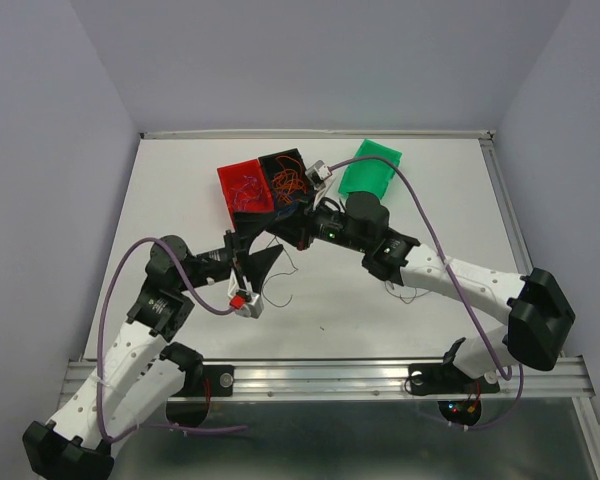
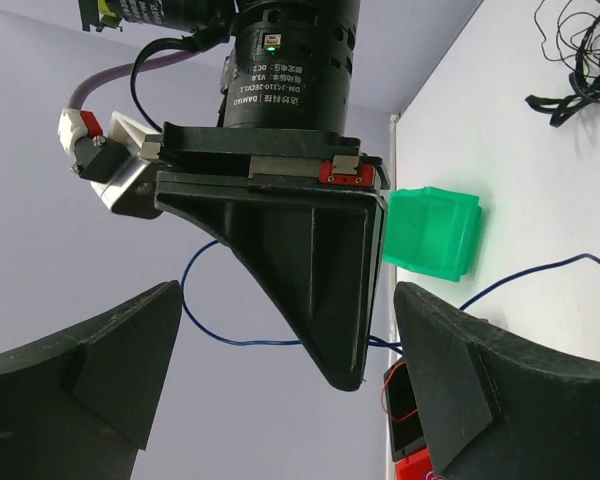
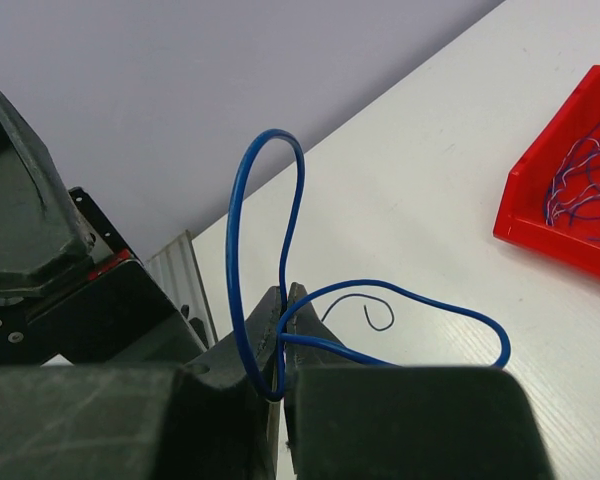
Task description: Untangle the cables
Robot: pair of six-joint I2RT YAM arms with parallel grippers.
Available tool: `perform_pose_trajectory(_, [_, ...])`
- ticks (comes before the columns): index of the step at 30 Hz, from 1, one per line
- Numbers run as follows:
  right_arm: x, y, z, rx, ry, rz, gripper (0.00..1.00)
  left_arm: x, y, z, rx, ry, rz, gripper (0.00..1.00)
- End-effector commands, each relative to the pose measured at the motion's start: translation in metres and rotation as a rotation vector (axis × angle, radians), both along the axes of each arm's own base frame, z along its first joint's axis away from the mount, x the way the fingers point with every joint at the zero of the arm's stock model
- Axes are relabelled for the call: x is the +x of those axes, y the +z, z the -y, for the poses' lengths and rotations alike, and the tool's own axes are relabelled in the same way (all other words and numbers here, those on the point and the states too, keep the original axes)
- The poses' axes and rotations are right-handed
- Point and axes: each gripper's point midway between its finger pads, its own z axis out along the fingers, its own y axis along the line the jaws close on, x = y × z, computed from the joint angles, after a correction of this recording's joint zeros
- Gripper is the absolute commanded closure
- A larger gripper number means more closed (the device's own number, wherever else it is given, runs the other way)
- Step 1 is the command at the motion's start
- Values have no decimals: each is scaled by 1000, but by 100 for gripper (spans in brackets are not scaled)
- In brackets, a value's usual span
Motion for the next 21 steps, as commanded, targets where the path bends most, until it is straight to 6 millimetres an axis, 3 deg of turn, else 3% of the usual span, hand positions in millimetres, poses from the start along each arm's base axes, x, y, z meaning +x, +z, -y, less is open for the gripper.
perform_pose_trajectory(1, [-5,40,1,72,16,63,99,-2,10,4,-35,-22,13,1])
perform_pose_trajectory(9, [-10,42,1,80,39,67,99,9,-3,13,14,-35,-15,1])
perform_pose_trajectory(21, [-22,40,-2,76,112,64,99,37,-1,17,26,29,-19,1])
